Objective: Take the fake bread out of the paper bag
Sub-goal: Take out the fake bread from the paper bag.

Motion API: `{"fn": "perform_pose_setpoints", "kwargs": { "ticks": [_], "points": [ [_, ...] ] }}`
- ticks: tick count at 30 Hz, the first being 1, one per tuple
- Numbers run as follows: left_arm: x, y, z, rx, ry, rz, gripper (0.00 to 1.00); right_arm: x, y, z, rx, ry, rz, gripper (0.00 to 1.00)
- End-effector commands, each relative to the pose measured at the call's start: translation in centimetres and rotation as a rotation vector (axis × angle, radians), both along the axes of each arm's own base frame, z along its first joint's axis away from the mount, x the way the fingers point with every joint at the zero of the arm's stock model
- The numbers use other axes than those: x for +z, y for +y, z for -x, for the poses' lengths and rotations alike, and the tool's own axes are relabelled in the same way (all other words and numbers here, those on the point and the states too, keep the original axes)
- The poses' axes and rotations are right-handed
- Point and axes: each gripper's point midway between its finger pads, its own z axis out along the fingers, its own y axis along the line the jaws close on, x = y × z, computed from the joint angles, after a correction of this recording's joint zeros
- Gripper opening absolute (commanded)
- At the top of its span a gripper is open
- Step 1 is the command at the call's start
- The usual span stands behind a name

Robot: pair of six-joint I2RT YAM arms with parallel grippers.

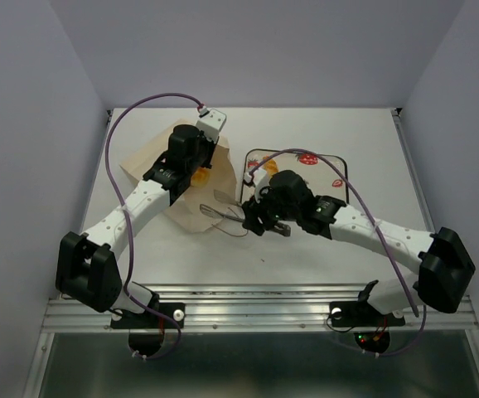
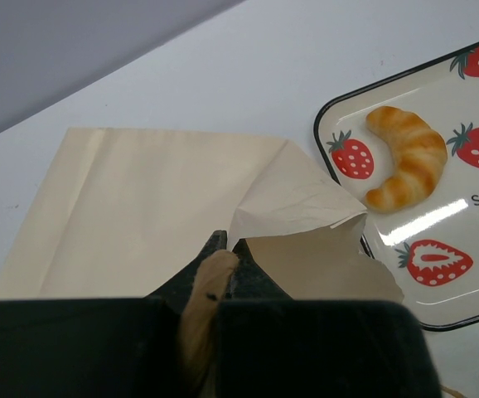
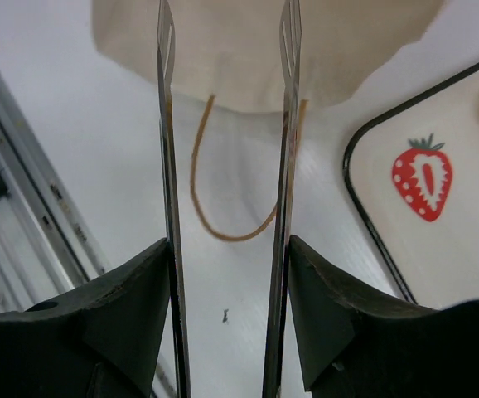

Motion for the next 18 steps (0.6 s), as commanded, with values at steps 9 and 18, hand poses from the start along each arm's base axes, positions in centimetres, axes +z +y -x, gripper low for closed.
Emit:
{"fn": "perform_pose_setpoints", "kwargs": {
  "ticks": [9, 18],
  "points": [
    [3.0, -0.2, 0.6, -0.005, -0.070, 0.061, 0.00, 2.5, 4.6, -9.9, -0.257, -0.207, -0.003, 0.64],
    [3.1, -0.8, 0.8, -0.016, -0.062, 0.092, 0.00, 1.5, 6.4, -11.7, -0.288, -0.241, 0.018, 0.64]
  ]
}}
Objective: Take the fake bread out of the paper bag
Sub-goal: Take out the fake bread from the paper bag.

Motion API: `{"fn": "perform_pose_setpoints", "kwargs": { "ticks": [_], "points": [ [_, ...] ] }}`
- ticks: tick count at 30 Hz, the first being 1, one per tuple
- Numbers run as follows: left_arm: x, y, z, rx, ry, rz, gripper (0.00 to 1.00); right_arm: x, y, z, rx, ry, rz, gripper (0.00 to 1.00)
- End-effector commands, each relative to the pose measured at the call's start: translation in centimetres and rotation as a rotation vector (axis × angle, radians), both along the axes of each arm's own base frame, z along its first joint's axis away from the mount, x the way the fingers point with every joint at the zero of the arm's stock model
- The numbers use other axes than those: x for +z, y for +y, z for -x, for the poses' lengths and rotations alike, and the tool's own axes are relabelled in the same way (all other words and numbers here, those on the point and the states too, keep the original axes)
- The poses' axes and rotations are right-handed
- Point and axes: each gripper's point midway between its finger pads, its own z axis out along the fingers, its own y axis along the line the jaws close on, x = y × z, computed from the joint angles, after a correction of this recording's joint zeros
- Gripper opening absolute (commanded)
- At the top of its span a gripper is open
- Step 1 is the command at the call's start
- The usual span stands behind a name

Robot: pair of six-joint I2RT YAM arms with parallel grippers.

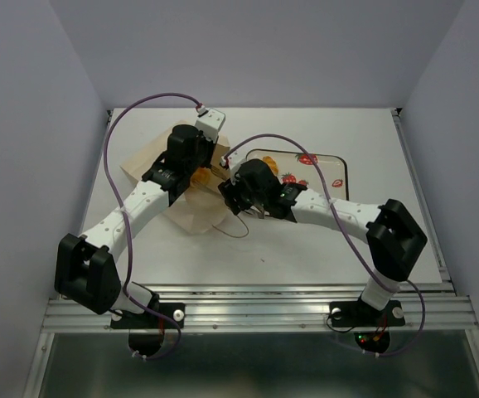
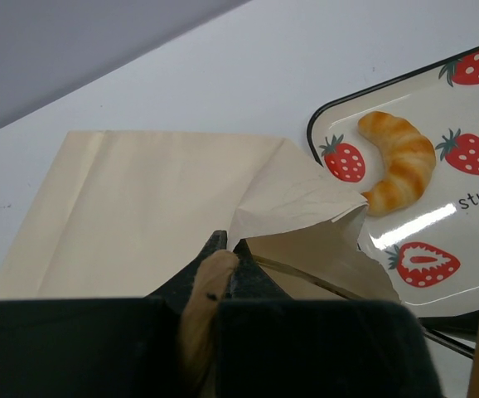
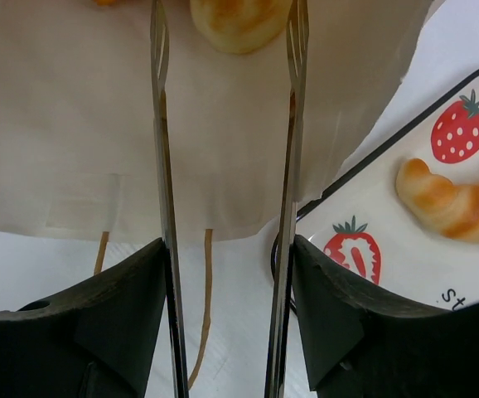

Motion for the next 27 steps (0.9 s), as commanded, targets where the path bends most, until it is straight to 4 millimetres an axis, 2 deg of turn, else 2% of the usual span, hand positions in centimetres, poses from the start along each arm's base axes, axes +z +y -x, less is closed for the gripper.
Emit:
{"fn": "perform_pose_setpoints", "kwargs": {
  "ticks": [1, 3, 8, 16, 19, 23, 27],
  "points": [
    [2.9, -0.8, 0.5, -0.018, -0.067, 0.077, 0.00, 3.5, 2.1, -1.8, -0.021, -0.109, -0.073, 0.64],
    [3.0, -1.0, 0.5, -0.027, -0.067, 0.084, 0.00, 3.0, 3.0, -1.8, -0.014, -0.101, -0.068, 0.64],
    [3.1, -1.3, 0.8, -0.043, -0.070, 0.084, 0.00, 1.6, 3.1, -3.0, -0.059, -0.098, -0.032, 0.65],
    [2.5, -1.4, 0.9, -0.050, -0.065, 0.074, 0.00, -0.4, 3.0, -3.8, -0.106, -0.075, 0.018, 0.67],
    [2.4, -1.6, 0.8, -0.058, -0.066, 0.076, 0.00, -1.1, 3.4, -3.5, -0.078, -0.063, 0.018, 0.68],
    [2.4, -1.7, 0.7, -0.061, -0.066, 0.076, 0.00, -1.1, 4.1, -3.2, -0.046, -0.059, -0.017, 0.67],
    [2.3, -2.4, 0.8, -0.089, -0.059, 0.092, 0.00, -1.0, 4.6, -3.8, -0.070, -0.077, -0.053, 0.66]
  ]
}}
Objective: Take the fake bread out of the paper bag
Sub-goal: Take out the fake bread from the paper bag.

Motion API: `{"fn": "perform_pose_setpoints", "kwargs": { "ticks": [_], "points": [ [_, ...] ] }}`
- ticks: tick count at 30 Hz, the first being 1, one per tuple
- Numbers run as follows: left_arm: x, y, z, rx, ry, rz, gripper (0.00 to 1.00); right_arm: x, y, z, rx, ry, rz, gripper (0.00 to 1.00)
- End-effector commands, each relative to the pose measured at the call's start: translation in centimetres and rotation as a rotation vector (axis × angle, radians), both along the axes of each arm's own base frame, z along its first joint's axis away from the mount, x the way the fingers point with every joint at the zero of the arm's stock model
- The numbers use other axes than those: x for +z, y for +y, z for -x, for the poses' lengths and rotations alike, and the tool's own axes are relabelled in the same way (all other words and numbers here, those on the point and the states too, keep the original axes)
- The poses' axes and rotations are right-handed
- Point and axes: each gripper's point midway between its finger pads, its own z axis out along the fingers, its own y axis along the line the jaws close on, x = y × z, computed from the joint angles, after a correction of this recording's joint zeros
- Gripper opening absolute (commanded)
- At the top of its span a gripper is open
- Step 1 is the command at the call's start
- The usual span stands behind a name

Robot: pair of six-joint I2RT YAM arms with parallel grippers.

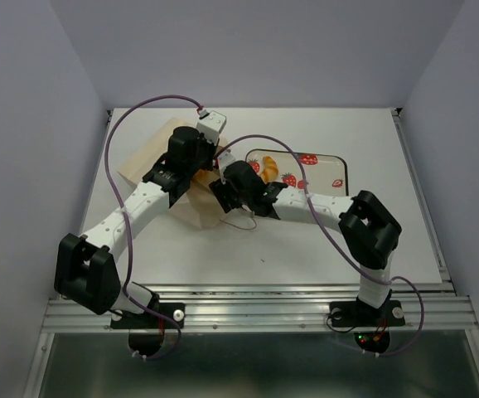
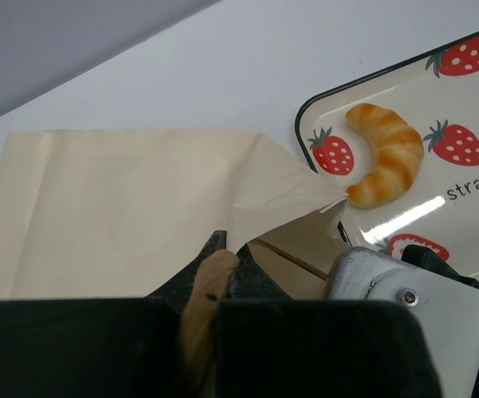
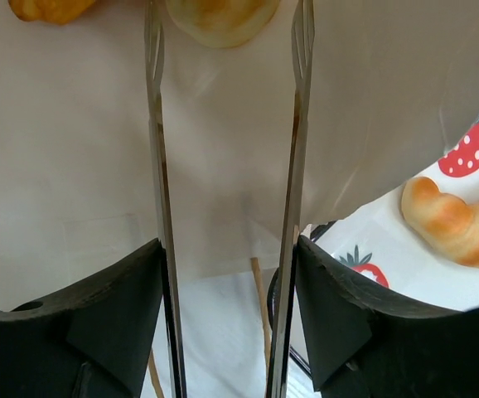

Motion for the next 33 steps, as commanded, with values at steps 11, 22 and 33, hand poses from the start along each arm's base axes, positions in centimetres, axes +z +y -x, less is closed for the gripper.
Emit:
{"fn": "perform_pose_setpoints", "kwargs": {
  "ticks": [11, 22, 33],
  "points": [
    [3.0, -2.1, 0.0, -0.071, -0.085, 0.088, 0.00, 0.4, 3.1, -1.4, -0.011, -0.057, -0.092, 0.50],
    [3.2, -1.8, -0.2, -0.046, -0.090, 0.087, 0.00, 2.2, 2.1, -0.6, -0.029, -0.057, -0.122, 0.30],
    [3.3, -1.2, -0.4, -0.004, -0.093, 0.091, 0.00, 6.7, -1.9, 5.0, 0.015, 0.020, -0.228, 0.27]
  ]
}}
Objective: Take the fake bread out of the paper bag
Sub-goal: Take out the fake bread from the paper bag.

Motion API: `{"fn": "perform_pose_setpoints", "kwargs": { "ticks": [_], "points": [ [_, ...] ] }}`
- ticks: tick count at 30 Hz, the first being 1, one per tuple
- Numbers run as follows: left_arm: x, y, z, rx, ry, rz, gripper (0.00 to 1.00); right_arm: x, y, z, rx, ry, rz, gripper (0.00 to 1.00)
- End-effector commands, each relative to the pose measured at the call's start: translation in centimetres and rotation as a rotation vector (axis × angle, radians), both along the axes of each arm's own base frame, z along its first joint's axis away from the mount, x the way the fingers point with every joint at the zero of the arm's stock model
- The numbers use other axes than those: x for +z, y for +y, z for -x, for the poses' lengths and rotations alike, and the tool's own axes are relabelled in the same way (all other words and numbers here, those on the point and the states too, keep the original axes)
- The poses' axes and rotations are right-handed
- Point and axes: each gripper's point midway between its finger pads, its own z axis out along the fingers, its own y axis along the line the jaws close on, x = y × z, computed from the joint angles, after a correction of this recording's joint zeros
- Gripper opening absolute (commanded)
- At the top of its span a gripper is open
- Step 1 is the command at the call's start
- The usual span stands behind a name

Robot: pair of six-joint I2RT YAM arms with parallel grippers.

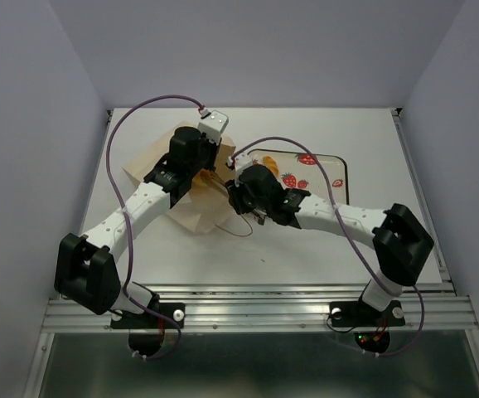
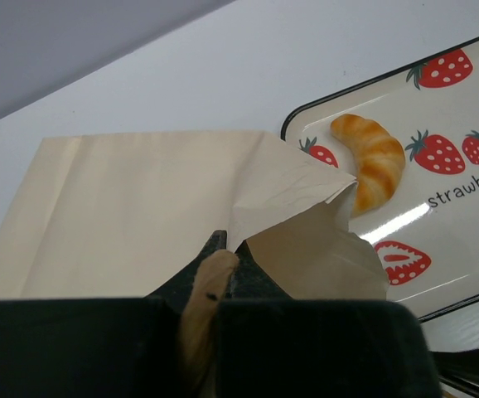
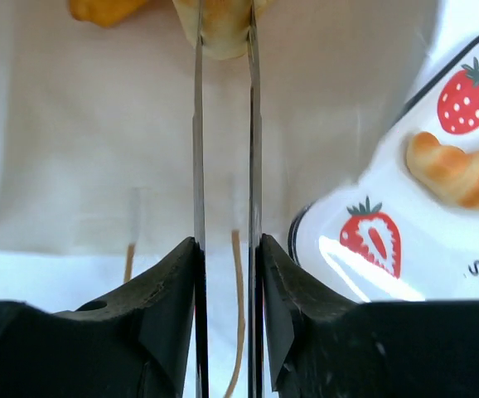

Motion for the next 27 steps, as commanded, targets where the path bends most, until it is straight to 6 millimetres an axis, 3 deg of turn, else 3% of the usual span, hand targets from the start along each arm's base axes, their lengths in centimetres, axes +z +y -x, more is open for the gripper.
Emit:
{"fn": "perform_pose_setpoints", "kwargs": {
  "ticks": [1, 4, 6, 7, 9, 11, 16, 23, 27],
  "points": [
    [2.9, -0.2, -0.6, 0.022, -0.084, 0.062, 0.00, 5.6, -0.7, 3.1, 0.048, -0.004, -0.154, 0.27],
    [2.8, -0.2, -0.6, 0.025, -0.079, 0.065, 0.00, 5.6, -1.7, 4.9, 0.057, 0.045, -0.172, 0.27],
    [2.9, -0.1, -0.6, 0.031, -0.080, 0.068, 0.00, 6.8, -2.8, 5.7, 0.050, 0.045, -0.188, 0.27],
    [3.0, -0.1, -0.5, 0.033, -0.081, 0.069, 0.00, 6.0, -3.7, 6.4, 0.034, 0.075, -0.166, 0.28],
    [3.0, 0.0, -0.5, 0.035, -0.081, 0.072, 0.00, 7.0, -5.3, 7.4, 0.016, 0.073, -0.181, 0.28],
    [3.1, 0.0, -0.4, 0.038, -0.081, 0.077, 0.00, 5.8, -7.3, 8.7, -0.022, 0.115, -0.165, 0.28],
    [3.1, 0.1, -0.3, 0.043, -0.081, 0.082, 0.00, 6.7, -12.5, 11.4, -0.144, 0.142, -0.209, 0.28],
    [2.8, 0.1, -0.4, 0.050, -0.071, 0.085, 0.00, 6.1, -18.2, 11.9, -0.396, 0.136, -0.211, 0.28],
    [2.8, -0.1, -0.3, 0.044, -0.069, 0.087, 0.00, 5.4, -18.7, 10.9, -0.454, 0.116, -0.168, 0.28]
  ]
}}
